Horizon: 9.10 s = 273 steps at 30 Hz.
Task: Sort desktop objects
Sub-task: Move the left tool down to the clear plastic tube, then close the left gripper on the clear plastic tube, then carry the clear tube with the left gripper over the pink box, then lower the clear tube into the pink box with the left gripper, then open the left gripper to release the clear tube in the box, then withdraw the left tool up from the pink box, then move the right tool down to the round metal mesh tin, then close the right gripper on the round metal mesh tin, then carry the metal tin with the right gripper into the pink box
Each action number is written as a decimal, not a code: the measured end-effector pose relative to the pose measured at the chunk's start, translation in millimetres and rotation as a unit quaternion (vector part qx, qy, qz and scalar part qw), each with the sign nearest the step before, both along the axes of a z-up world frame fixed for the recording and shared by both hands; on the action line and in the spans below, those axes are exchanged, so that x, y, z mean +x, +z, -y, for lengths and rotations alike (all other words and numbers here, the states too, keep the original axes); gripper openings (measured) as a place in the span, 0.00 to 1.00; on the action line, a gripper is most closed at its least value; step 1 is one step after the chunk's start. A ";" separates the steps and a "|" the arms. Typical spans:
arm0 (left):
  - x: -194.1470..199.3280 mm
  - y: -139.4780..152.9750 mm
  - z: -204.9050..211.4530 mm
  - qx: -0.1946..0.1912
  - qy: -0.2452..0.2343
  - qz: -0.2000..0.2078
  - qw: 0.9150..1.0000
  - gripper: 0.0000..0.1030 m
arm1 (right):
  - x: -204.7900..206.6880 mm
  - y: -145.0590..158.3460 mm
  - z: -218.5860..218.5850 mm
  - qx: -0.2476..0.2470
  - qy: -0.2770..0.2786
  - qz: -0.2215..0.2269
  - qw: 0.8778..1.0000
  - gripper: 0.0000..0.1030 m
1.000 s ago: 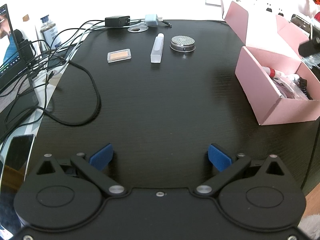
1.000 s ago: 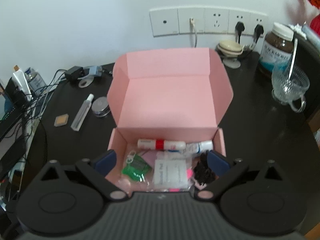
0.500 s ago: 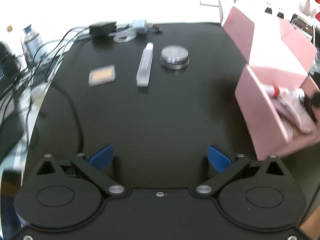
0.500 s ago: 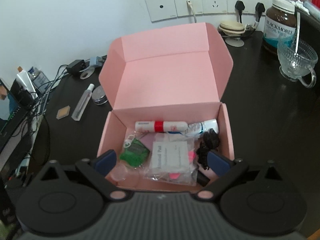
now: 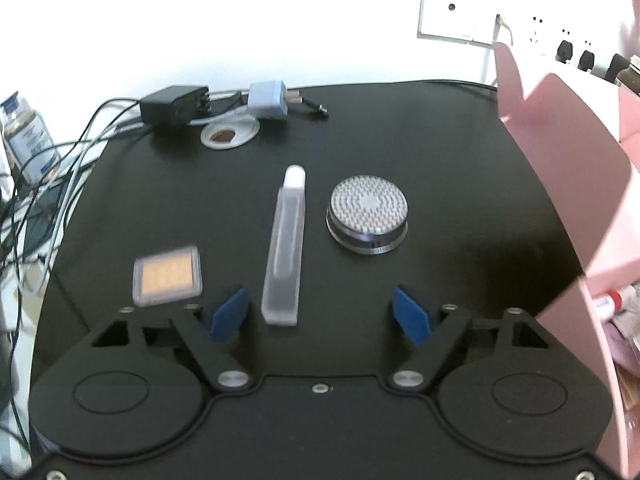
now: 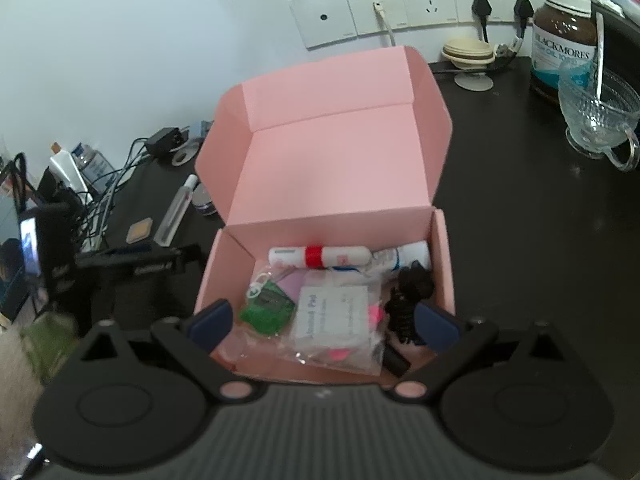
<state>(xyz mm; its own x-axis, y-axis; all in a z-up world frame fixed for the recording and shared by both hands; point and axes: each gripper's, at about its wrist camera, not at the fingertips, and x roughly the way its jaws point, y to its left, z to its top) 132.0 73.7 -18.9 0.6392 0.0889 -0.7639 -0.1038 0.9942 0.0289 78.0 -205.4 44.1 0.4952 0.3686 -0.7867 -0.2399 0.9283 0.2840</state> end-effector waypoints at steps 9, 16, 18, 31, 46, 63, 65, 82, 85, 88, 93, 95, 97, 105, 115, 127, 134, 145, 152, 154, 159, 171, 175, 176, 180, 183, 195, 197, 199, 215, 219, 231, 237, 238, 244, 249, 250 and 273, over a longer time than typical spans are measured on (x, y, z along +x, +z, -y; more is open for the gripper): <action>17.6 2.2 -9.5 -0.015 -0.005 0.018 1.000 0.44 | 3.5 -1.7 9.9 0.006 -0.010 -0.007 1.000 0.95; 14.1 4.4 -4.2 0.000 -0.015 0.020 1.000 0.20 | 2.2 4.3 4.6 0.007 -0.004 0.004 1.000 0.95; 9.3 5.0 -1.1 0.004 -0.024 0.019 1.000 0.16 | 1.7 5.4 3.2 0.008 -0.002 0.004 1.000 0.95; -74.6 5.1 22.3 -0.027 -0.045 0.027 0.998 0.16 | -3.8 13.4 2.5 0.018 -0.016 0.007 1.000 0.95; -144.3 17.4 30.0 -0.076 -0.023 0.033 0.996 0.16 | -5.7 15.6 25.5 0.026 -0.104 0.005 0.994 0.96; -145.6 78.2 54.0 -0.079 -0.055 0.132 0.987 0.16 | -11.7 17.9 43.9 0.043 -0.133 0.012 0.990 0.96; -143.5 84.2 61.2 -0.080 -0.068 0.135 0.985 0.16 | -11.5 17.4 47.1 0.044 -0.138 0.011 0.989 0.96; -94.5 61.4 130.8 -0.095 -0.158 0.087 0.979 0.16 | -7.9 11.9 52.3 0.040 -0.133 0.003 0.990 0.96; -84.3 55.0 137.7 -0.089 -0.165 0.074 0.980 0.16 | -7.4 11.8 52.4 0.037 -0.129 0.005 0.991 0.95; -79.9 49.4 142.3 -0.091 -0.172 0.061 0.979 0.16 | -6.5 11.3 53.2 0.035 -0.128 0.004 0.991 0.95; -75.7 35.3 147.6 -0.091 -0.174 0.032 0.980 0.16 | -5.5 10.2 55.3 0.035 -0.128 0.003 0.991 0.95; -74.7 30.5 146.6 -0.093 -0.169 0.024 0.981 0.16 | -4.4 9.4 56.5 0.035 -0.129 0.001 0.991 0.95; -74.4 28.7 146.7 -0.091 -0.170 0.021 0.981 0.16 | -3.5 8.5 57.3 0.035 -0.130 -0.001 0.991 0.95; -75.2 28.1 151.3 -0.087 -0.196 0.015 0.977 0.25 | -0.7 6.2 56.6 0.036 -0.129 -0.006 0.991 0.95; -89.4 45.3 138.4 -0.100 -0.186 0.057 0.976 0.93 | -1.1 8.9 48.8 0.033 -0.123 0.000 0.992 0.96; -137.9 54.5 71.1 -0.128 -0.088 0.091 0.984 1.00 | -2.1 15.3 29.1 0.021 -0.102 0.016 0.994 0.96; -167.6 33.3 24.3 -0.113 0.007 0.059 0.992 1.00 | -5.6 20.8 -8.8 0.015 -0.036 0.046 0.998 0.96; -187.8 17.8 -6.2 -0.096 0.056 0.040 0.993 1.00 | -5.6 29.3 -91.9 0.020 0.101 0.096 0.990 0.96; -189.0 10.7 -14.9 -0.105 0.063 0.037 0.992 1.00 | 11.1 23.4 -141.1 0.008 0.147 0.127 0.981 0.96; -187.4 10.0 -15.5 -0.104 0.062 0.038 0.992 1.00 | 16.5 20.3 -151.8 0.000 0.157 0.130 0.979 0.96; -178.6 7.7 -8.2 -0.061 0.064 0.022 0.996 1.00 | 32.5 8.8 -176.8 -0.010 0.173 0.126 0.977 0.96; -167.8 3.6 3.5 -0.002 0.070 -0.001 0.998 1.00 | 79.5 -22.9 -218.6 -0.072 0.119 0.135 0.981 0.96; -167.6 3.9 3.7 -0.002 0.074 0.000 0.997 1.00 | 78.8 -24.5 -231.5 -0.081 0.134 0.142 0.977 0.93; -167.3 4.0 4.1 -0.001 0.076 0.000 0.997 1.00 | 74.1 -23.1 -235.2 -0.078 0.146 0.150 0.975 0.94; -166.3 4.4 5.4 0.000 0.082 -0.001 0.997 1.00 | 66.8 -24.1 -243.8 -0.082 0.151 0.167 0.971 0.94; -166.1 3.7 4.3 0.000 0.081 0.002 0.997 1.00 | 78.8 -33.0 -237.9 -0.081 0.116 0.150 0.978 0.93; -167.9 3.5 4.7 0.000 0.085 0.003 0.996 1.00 | 104.3 -45.1 -218.4 -0.056 0.084 0.100 0.990 0.51; -167.7 3.4 4.7 0.000 0.087 0.003 0.996 1.00 | 103.1 -44.9 -217.7 -0.063 0.085 0.102 0.989 0.46; -168.1 3.2 4.9 0.000 0.088 0.004 0.996 1.00 | 102.8 -44.7 -218.1 -0.073 0.087 0.103 0.988 0.40; -169.7 2.4 4.6 0.001 0.095 0.007 0.995 1.00 | 87.6 -34.2 -194.8 -0.068 0.112 0.120 0.984 0.18; -170.4 2.1 4.7 0.001 0.095 0.009 0.995 1.00 | 75.1 -17.3 -177.8 -0.042 0.121 0.142 0.982 0.18; -169.0 2.4 6.3 0.001 0.106 0.009 0.994 1.00 | 68.6 -4.0 -165.1 -0.079 0.168 0.163 0.969 0.42; -169.3 2.6 6.2 0.001 0.105 0.009 0.994 1.00 | 95.7 -28.8 -203.6 -0.121 0.202 0.113 0.965 0.56; -169.2 2.5 6.2 0.001 0.104 0.009 0.995 1.00 | 99.5 -32.7 -207.9 -0.129 0.200 0.107 0.965 0.56; -166.8 2.1 6.5 0.002 0.091 0.009 0.996 1.00 | 113.1 -47.6 -220.8 -0.157 0.198 0.087 0.964 0.55; -166.1 2.1 7.0 0.001 0.088 0.008 0.996 1.00 | 112.4 -52.8 -221.3 -0.169 0.211 0.094 0.958 0.50; -166.1 2.1 7.0 0.002 0.088 0.008 0.996 1.00 | 112.8 -52.8 -221.3 -0.170 0.211 0.095 0.958 0.50; -164.5 2.3 6.4 0.001 0.080 0.010 0.997 1.00 | 57.0 25.1 -86.5 -0.075 0.235 0.119 0.962 0.50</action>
